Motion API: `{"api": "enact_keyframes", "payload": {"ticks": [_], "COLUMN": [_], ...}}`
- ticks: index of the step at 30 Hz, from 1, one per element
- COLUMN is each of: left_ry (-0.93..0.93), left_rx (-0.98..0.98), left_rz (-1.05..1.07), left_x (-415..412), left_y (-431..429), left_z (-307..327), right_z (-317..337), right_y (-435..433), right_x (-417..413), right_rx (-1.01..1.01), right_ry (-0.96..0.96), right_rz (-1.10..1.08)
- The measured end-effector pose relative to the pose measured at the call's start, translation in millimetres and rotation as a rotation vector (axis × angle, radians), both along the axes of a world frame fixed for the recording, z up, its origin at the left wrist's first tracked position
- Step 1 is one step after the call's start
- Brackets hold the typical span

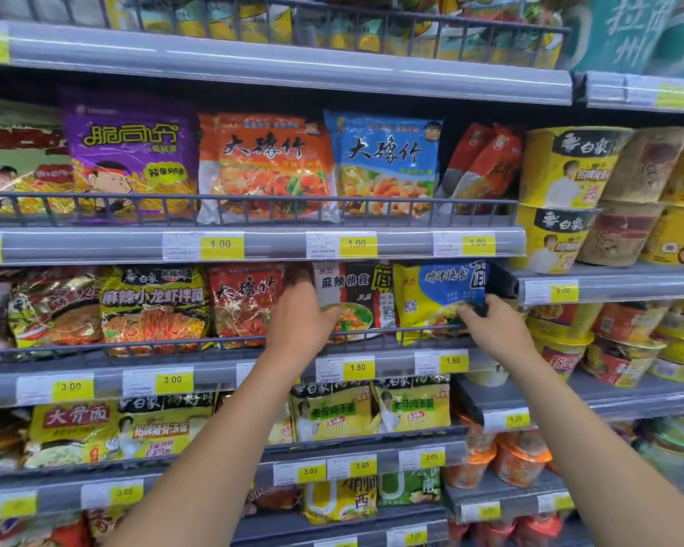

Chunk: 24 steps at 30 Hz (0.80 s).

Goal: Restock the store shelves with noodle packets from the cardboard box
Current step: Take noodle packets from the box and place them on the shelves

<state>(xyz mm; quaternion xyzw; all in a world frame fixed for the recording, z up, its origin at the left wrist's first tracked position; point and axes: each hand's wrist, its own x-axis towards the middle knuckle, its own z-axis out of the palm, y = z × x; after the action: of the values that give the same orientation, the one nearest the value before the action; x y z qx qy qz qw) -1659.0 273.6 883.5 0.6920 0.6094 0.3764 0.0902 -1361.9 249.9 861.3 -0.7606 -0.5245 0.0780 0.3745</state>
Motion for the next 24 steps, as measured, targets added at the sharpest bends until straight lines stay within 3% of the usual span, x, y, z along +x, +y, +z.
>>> {"api": "enact_keyframes", "payload": {"ticks": [7, 10, 12, 13, 16, 19, 24], "left_ry": [-0.316, -0.15, -0.021, 0.013, 0.059, -0.013, -0.146], "left_rx": [0.328, 0.257, 0.103, 0.024, -0.11, -0.195, -0.335], "left_rz": [-0.09, -0.111, -0.113, -0.097, -0.01, 0.01, 0.002], "left_x": [-8.8, -20.0, -32.3, -38.0, -49.3, -47.4, -31.6], "left_y": [-58.3, -78.9, -81.8, -80.3, -68.4, -56.1, -41.3], "left_z": [-27.5, -84.0, -131.1, -150.4, -184.1, -186.1, -186.3], "right_z": [-16.7, -27.9, -48.7, -63.6, -114.6, -142.5, -144.9], "right_y": [-14.2, -47.9, -75.7, -87.9, -89.8, -70.5, -38.6], "right_x": [-7.1, -28.3, -46.5, -55.0, -63.2, -58.6, -55.2], "right_rx": [0.09, 0.316, 0.534, 0.545, 0.288, -0.042, -0.171], "right_ry": [0.077, 0.128, 0.172, 0.203, 0.24, 0.186, 0.186], "right_rz": [0.021, -0.036, -0.071, -0.063, 0.016, 0.088, 0.053]}}
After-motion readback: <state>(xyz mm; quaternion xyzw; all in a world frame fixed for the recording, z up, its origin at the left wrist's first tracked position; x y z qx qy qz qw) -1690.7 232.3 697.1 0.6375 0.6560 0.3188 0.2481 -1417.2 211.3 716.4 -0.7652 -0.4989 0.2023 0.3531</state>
